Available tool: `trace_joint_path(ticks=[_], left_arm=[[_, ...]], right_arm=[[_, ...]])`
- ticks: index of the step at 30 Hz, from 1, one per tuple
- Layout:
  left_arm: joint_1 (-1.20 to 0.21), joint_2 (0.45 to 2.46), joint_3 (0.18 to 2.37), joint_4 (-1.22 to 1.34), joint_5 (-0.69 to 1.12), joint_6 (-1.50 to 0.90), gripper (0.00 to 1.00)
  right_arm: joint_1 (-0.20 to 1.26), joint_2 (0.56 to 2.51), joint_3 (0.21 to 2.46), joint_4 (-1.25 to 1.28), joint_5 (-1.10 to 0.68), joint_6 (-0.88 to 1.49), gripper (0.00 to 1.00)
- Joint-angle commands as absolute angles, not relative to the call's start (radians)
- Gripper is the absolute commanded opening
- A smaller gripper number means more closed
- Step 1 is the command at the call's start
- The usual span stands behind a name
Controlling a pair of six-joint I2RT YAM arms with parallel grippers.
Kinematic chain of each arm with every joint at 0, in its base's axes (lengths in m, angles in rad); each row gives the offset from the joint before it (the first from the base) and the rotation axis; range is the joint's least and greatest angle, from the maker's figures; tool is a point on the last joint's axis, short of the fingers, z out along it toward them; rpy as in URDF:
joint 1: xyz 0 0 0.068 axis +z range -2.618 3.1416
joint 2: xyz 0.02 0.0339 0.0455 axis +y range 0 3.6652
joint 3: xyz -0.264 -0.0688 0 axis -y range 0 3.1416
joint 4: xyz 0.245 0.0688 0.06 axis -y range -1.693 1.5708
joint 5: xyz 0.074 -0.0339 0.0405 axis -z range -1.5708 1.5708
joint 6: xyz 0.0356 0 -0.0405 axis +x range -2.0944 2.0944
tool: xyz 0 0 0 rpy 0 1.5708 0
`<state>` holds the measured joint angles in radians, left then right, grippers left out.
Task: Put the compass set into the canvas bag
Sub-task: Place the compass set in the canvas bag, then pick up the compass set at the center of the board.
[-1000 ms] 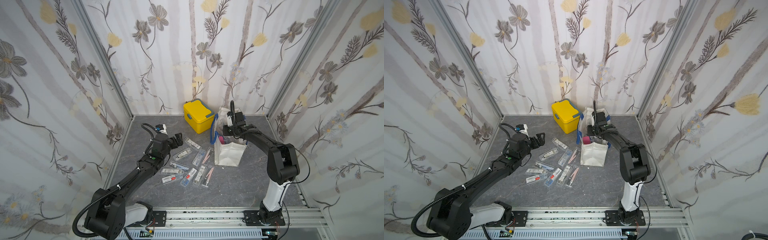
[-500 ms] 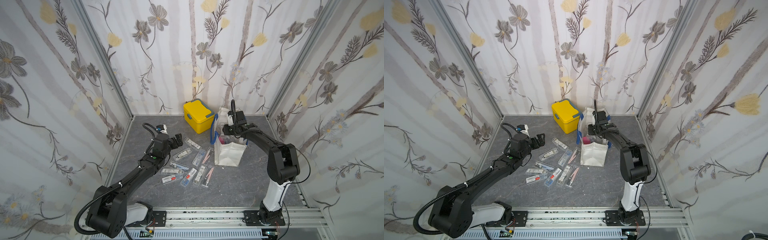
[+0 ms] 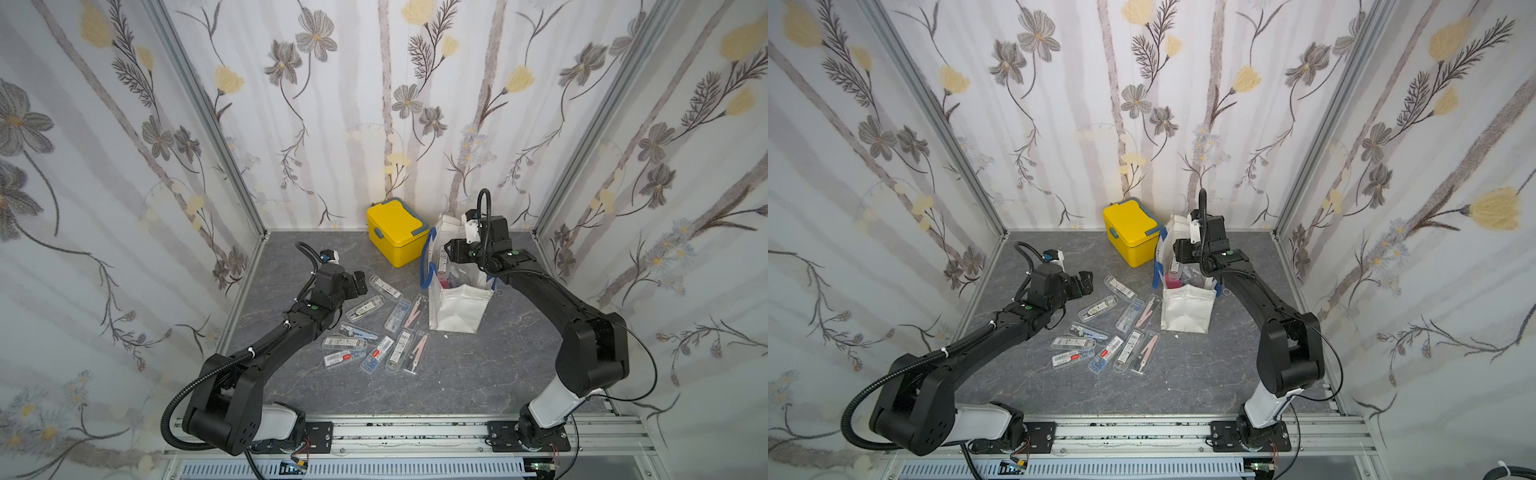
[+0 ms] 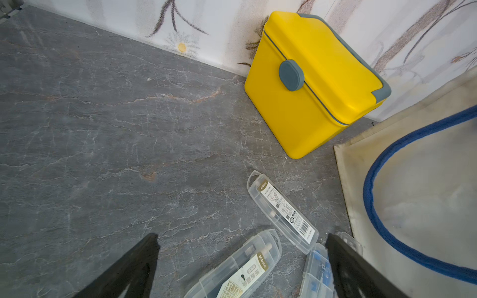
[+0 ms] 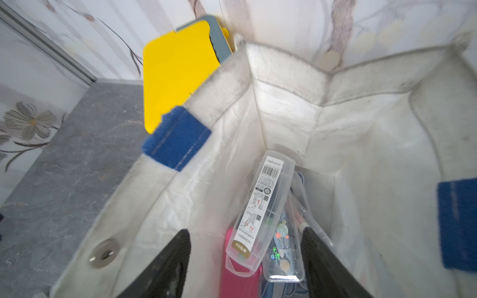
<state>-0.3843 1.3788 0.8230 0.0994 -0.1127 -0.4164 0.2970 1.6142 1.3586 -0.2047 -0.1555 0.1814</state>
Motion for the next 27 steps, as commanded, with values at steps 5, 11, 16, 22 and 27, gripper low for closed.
trace_joint_path(ticks=[5, 11, 16, 22, 27], left_arm=[[-0.397, 1.424, 0.873, 0.011, -0.245, -0.284, 1.0], [-0.42, 1.468, 0.952, -0.072, -0.246, -0.098, 1.0], [-0.459, 1.566, 1.077, -0.274, -0.248, 0.053, 0.97], [-0.492, 1.649, 1.137, -0.432, -0.223, 0.193, 0.95], [-0.494, 1.632, 1.105, -0.417, -0.144, 0.274, 0.95]], right_arm=[[0.298, 1.41, 1.186, 0.043, -0.256, 0.172, 1.0], [0.297, 1.309, 1.072, 0.168, -0.365, 0.221, 0.99], [0.297, 1.28, 0.991, 0.314, -0.508, 0.317, 1.0], [0.321, 1.275, 0.977, 0.351, -0.583, 0.395, 0.99], [0.357, 1.244, 0.974, 0.326, -0.575, 0.337, 0.99]])
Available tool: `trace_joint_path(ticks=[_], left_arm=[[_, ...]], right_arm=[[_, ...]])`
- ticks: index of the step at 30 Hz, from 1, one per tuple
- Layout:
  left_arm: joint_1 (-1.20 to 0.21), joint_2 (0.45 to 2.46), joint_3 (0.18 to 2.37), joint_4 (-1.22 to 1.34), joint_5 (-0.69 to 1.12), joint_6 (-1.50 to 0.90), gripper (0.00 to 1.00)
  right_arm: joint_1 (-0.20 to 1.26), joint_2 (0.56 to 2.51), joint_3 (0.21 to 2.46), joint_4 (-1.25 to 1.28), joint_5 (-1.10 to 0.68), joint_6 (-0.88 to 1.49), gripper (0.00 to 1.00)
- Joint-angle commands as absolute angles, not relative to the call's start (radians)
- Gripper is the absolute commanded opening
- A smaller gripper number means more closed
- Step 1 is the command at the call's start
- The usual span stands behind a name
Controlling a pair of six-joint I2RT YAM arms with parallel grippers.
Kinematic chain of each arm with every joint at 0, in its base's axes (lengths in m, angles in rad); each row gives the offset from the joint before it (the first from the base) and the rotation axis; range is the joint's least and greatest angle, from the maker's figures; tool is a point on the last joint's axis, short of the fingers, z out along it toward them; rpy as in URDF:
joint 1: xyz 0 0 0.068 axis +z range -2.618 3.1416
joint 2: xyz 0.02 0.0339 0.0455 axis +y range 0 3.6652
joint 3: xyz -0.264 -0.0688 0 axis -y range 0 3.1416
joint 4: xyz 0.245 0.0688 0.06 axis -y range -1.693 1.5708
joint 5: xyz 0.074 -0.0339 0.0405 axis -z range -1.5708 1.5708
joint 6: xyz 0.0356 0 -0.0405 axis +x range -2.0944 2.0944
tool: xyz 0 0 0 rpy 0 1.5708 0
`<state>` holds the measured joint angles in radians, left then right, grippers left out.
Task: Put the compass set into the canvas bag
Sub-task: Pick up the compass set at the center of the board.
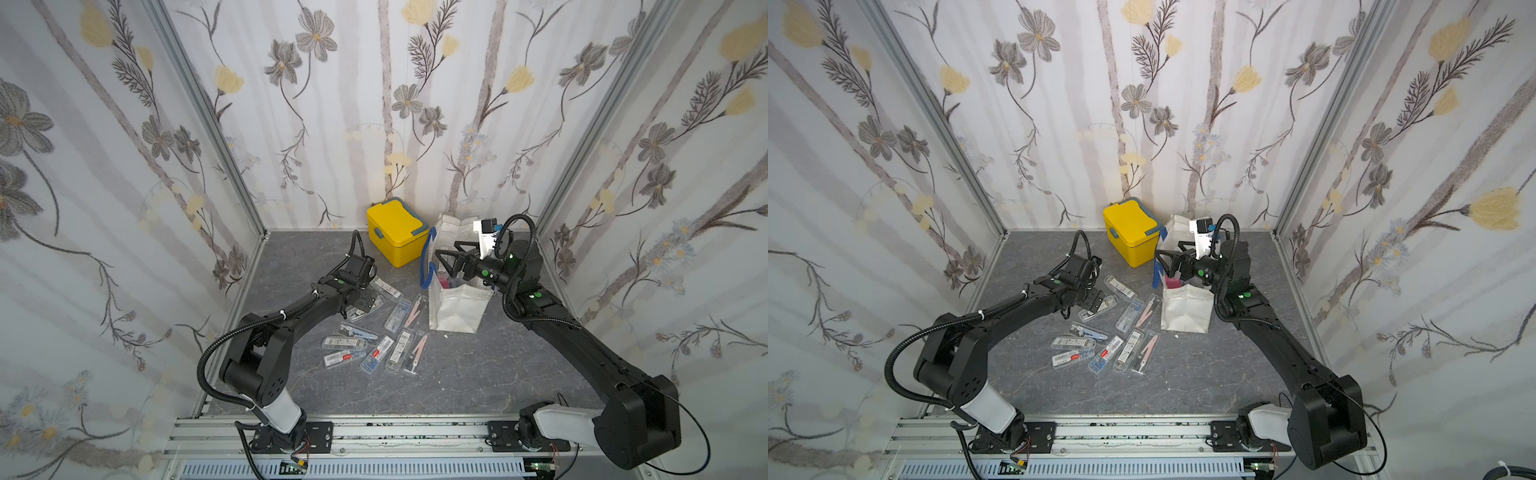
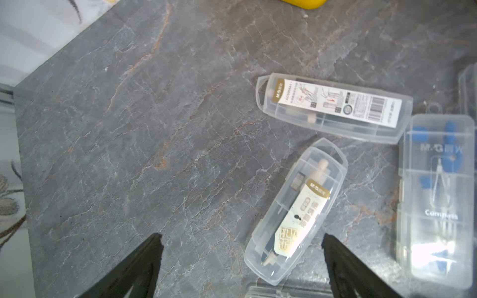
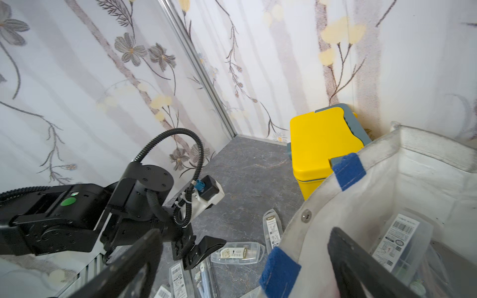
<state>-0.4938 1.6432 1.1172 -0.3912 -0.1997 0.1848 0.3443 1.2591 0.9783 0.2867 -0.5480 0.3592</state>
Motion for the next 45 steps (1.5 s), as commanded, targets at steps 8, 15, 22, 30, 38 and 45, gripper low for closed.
trace_joint_path(ticks=[8, 15, 22, 30, 38, 45], left_arm=[[-0.495, 1.677, 1.101, -0.441, -0.069, 0.314, 0.89], [-0.476, 1.747, 1.121, -0.476, 0.0, 0.334, 0.86], [-0.431, 1.814, 1.16, -0.518, 0.066, 0.345, 0.8], [-0.424, 1.92, 1.21, -0.598, 0.052, 0.346, 0.66], [-0.423, 1.914, 1.213, -0.586, 0.037, 0.327, 0.57], [-0.438, 1.908, 1.224, -0.592, 0.022, 0.316, 0.48]], right_arm=[[0.418, 1.202, 0.922, 0.451, -0.598, 0.327, 1.0], [0.462, 1.212, 0.953, 0.412, -0.592, 0.281, 1.0], [0.476, 1.228, 0.951, 0.415, -0.589, 0.283, 1.0], [0.484, 1.238, 0.954, 0.414, -0.578, 0.279, 1.0], [0.488, 1.253, 0.97, 0.402, -0.577, 0.27, 1.0], [0.494, 1.263, 0.979, 0.4, -0.578, 0.265, 1.0]])
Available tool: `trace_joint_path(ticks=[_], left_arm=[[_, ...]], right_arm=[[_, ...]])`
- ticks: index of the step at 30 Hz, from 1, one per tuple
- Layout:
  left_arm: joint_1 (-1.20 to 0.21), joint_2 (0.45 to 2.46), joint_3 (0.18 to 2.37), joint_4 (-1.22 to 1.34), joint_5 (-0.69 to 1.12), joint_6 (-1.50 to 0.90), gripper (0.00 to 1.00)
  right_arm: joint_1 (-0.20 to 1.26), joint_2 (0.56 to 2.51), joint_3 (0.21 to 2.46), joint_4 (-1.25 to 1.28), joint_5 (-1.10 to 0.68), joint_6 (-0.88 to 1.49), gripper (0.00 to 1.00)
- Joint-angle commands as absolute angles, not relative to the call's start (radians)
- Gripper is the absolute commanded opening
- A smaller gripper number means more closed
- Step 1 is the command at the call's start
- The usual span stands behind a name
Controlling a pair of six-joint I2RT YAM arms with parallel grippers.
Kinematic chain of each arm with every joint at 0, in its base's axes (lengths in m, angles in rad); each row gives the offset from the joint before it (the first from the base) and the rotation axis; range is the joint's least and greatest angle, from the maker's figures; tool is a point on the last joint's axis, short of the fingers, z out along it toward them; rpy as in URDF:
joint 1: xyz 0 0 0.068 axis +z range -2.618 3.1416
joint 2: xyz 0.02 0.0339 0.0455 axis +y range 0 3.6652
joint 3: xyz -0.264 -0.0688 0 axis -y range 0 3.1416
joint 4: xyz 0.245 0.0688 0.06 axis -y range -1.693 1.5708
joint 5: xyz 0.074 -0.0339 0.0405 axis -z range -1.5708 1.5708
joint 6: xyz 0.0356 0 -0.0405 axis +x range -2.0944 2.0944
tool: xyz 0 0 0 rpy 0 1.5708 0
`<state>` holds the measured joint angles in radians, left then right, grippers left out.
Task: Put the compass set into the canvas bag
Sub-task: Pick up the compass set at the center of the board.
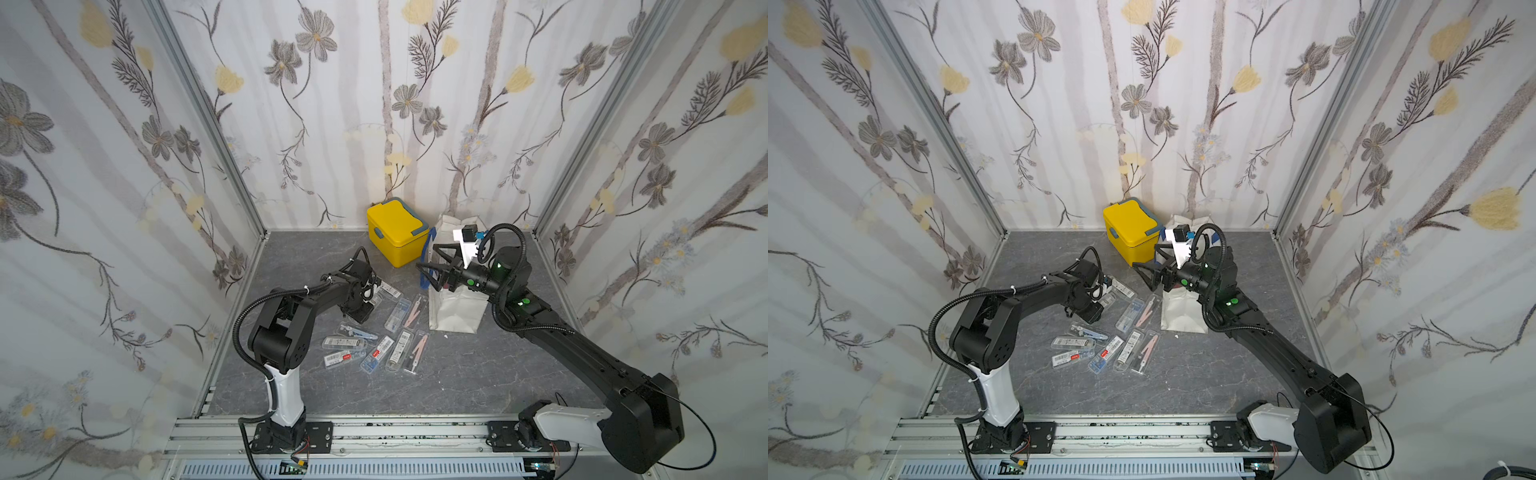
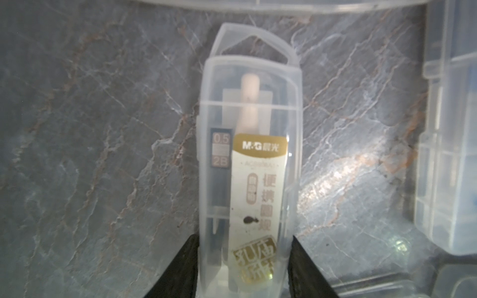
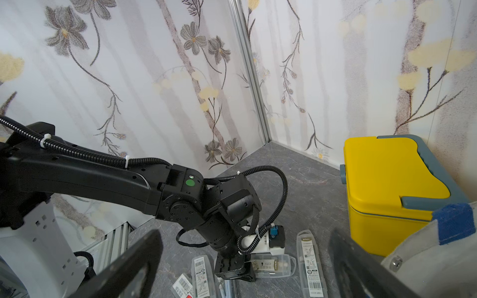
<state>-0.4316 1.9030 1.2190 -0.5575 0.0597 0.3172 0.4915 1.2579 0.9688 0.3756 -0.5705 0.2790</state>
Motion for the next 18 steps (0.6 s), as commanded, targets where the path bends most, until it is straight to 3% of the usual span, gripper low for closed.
trace_joint_path(ticks=[1, 18], left_arm=[[-0.443, 1.907, 1.224, -0.591, 0.019, 0.315, 0.48], [-0.469, 1.771, 1.127, -0.41, -0.01, 0.315, 0.46]], right_arm=[[0.493, 1.262, 0.979, 0.399, -0.579, 0.265, 0.99], [0.499, 1.27, 0.977, 0.383, -0.543, 0.261, 0.99]])
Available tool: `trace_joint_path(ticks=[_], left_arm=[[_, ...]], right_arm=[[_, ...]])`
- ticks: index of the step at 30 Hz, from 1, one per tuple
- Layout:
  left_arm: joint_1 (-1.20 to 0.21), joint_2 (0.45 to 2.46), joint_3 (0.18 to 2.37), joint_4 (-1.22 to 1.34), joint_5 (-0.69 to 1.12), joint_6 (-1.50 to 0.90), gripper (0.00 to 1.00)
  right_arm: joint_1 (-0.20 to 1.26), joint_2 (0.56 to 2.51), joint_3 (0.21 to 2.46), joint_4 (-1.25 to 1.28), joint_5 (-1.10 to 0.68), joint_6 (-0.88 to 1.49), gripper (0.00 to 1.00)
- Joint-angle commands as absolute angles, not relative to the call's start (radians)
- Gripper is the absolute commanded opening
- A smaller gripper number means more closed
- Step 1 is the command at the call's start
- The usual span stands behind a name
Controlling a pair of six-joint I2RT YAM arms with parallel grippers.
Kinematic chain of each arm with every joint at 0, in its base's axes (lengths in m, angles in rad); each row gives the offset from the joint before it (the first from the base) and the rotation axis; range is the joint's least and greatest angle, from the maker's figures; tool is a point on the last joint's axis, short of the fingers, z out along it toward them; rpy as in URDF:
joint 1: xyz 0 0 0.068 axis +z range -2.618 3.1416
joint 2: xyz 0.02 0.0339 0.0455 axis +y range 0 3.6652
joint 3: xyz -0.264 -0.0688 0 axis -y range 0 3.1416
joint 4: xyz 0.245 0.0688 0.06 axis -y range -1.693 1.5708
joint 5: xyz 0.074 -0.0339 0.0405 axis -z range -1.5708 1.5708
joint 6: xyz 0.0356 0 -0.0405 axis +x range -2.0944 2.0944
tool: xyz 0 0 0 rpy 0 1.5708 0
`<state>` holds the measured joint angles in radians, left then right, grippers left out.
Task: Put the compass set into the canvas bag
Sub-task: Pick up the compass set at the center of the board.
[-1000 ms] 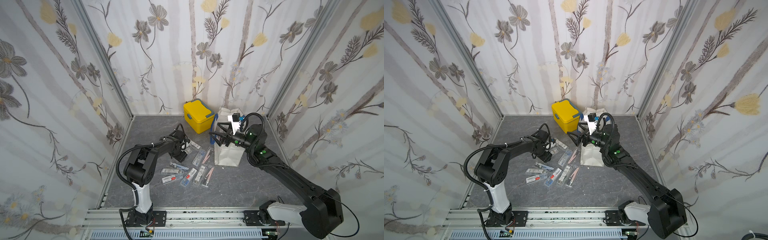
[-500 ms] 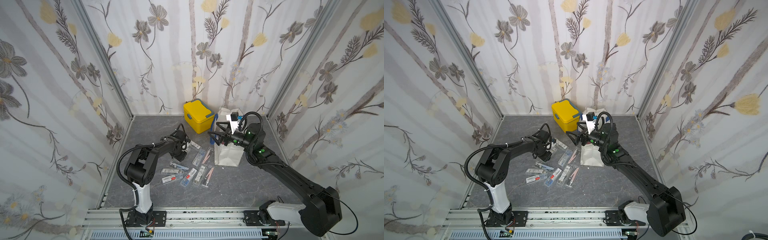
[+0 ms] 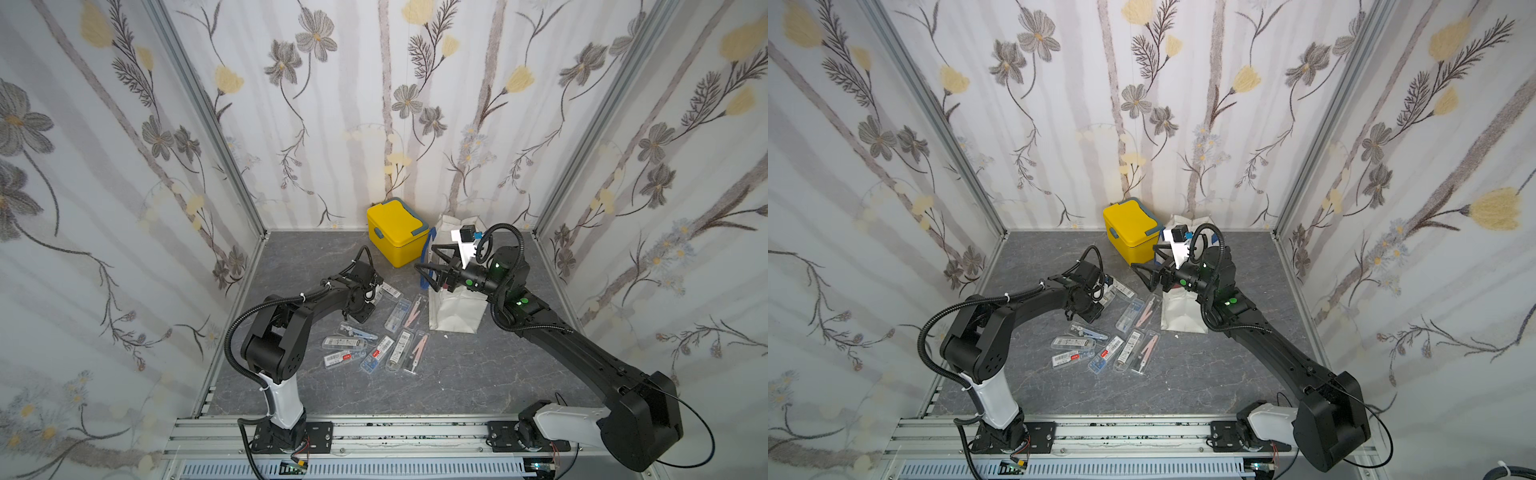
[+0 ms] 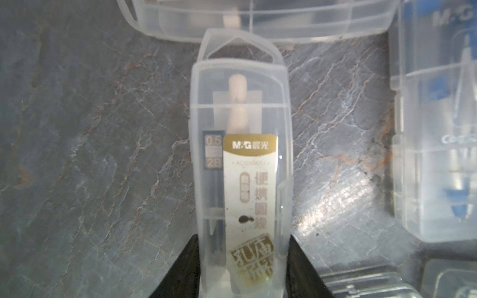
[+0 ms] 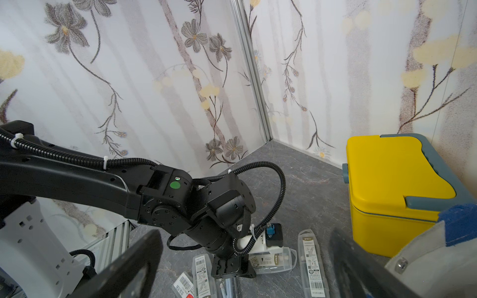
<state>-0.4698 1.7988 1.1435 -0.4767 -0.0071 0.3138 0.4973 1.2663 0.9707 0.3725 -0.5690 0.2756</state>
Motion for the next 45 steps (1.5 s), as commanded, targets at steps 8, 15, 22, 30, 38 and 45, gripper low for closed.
trace_joint_path(ticks=[8, 15, 22, 30, 38, 45], left_arm=[[-0.47, 1.63, 1.043, -0.228, 0.069, 0.272, 0.45], [-0.484, 1.525, 0.983, -0.021, 0.188, 0.192, 0.45], [-0.536, 1.462, 0.966, 0.151, 0.247, 0.134, 0.45], [-0.58, 1.434, 0.977, 0.251, 0.274, 0.103, 0.46], [-0.598, 1.404, 0.966, 0.288, 0.273, 0.099, 0.46], [-0.6, 1.386, 0.948, 0.313, 0.224, 0.096, 0.46]], right_arm=[[0.502, 1.279, 0.992, 0.344, -0.481, 0.272, 0.99], [0.503, 1.317, 1.037, 0.262, -0.425, 0.308, 0.99], [0.506, 1.366, 1.088, 0.197, -0.327, 0.368, 1.0], [0.55, 1.446, 1.175, 0.134, -0.286, 0.367, 0.88], [0.585, 1.518, 1.242, 0.106, -0.259, 0.391, 0.75], [0.601, 1.542, 1.243, 0.142, -0.292, 0.427, 0.64]])
